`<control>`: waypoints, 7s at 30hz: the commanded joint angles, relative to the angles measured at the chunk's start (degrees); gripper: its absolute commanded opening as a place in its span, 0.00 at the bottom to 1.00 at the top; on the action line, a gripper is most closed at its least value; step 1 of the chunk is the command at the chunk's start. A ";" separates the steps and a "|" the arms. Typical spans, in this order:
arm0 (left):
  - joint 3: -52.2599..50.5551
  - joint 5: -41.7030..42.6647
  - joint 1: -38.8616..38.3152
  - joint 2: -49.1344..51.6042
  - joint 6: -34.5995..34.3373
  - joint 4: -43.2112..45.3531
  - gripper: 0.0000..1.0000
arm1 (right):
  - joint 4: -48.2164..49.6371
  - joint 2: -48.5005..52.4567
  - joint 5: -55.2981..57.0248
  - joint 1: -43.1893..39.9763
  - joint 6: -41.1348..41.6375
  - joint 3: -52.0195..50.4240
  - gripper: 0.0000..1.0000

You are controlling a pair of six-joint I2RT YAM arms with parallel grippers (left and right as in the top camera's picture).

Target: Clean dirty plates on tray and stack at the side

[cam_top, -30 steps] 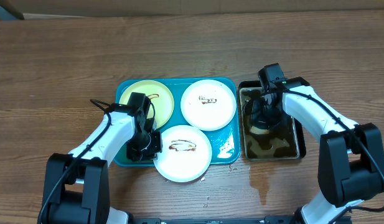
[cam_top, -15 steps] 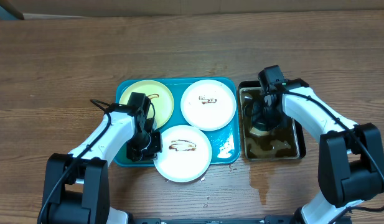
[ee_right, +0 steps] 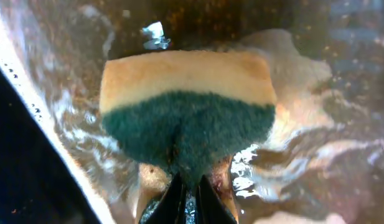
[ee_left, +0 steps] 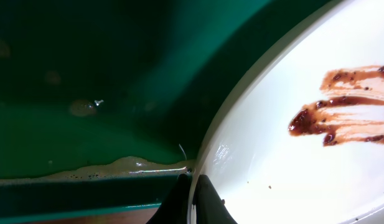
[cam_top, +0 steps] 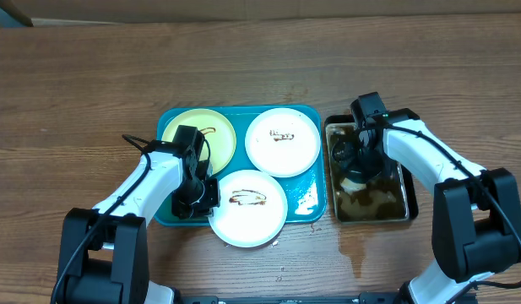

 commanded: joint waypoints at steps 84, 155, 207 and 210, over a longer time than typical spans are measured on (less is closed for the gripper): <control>0.48 -0.33 -0.37 0.59 0.00 1.40 0.04 | 21.59 11.67 -21.16 35.82 9.29 9.31 0.04; 9.38 -12.59 -0.37 -5.55 -6.19 -8.15 0.04 | -15.12 -15.69 6.58 2.84 7.34 9.31 0.04; 9.53 -75.80 -39.47 -16.83 -10.43 -3.98 0.04 | -9.11 -15.32 5.01 -5.75 3.87 2.12 0.04; 9.53 -76.04 -39.47 -16.83 -10.47 -4.55 0.04 | -9.14 -15.32 5.03 -5.75 3.85 2.12 0.04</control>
